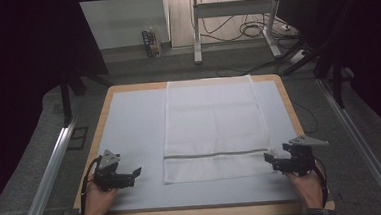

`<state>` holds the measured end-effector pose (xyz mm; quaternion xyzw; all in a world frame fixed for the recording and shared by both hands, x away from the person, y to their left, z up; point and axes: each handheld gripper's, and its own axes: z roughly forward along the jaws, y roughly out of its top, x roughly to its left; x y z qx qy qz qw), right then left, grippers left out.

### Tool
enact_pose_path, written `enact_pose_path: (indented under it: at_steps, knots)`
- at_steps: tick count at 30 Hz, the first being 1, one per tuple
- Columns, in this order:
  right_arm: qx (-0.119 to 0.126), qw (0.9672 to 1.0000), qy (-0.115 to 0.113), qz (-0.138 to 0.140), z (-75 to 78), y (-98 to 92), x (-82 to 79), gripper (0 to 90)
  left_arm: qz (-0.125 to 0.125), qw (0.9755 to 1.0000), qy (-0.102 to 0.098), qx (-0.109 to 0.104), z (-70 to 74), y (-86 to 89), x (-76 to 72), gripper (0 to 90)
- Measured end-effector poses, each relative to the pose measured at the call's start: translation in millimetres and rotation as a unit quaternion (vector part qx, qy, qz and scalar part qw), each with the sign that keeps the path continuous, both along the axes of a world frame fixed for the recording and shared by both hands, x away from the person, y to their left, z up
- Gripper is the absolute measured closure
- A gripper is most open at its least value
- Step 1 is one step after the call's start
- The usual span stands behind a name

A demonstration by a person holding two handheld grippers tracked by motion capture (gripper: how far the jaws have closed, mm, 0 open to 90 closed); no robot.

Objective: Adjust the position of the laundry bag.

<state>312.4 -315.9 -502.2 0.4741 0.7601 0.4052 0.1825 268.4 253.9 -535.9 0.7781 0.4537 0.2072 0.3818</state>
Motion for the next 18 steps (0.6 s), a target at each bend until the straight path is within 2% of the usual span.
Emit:
enact_pose_path:
  at_steps: [3,4,7,9,10,18]
  knots:
    - [-0.008,1.0000,-0.001,-0.003,-1.3,0.5,1.1,9.6,-0.001,1.0000,-0.004,-0.001,-1.6,0.0,0.5,2.5]
    - [-0.014,0.9999,-0.001,-0.004,-1.9,1.2,1.3,8.8,-0.003,0.9999,-0.009,-0.011,-1.9,0.7,0.7,2.4]
    - [-0.015,0.9999,-0.003,-0.003,-1.6,2.1,0.9,8.4,-0.004,0.9997,-0.019,-0.013,-1.9,1.3,0.2,0.4]
    - [-0.015,0.9999,-0.003,-0.003,-1.5,2.2,0.8,8.3,-0.004,0.9996,-0.020,-0.017,-1.6,1.8,0.2,0.2]
    - [-0.013,0.9999,-0.003,-0.003,-1.7,2.4,0.7,7.9,-0.004,0.9994,-0.021,-0.027,-1.2,3.3,0.3,0.1]
    - [-0.017,0.9999,-0.002,0.000,-2.3,5.5,1.3,7.4,-0.007,0.9991,-0.022,-0.034,-2.1,4.1,0.9,0.3]
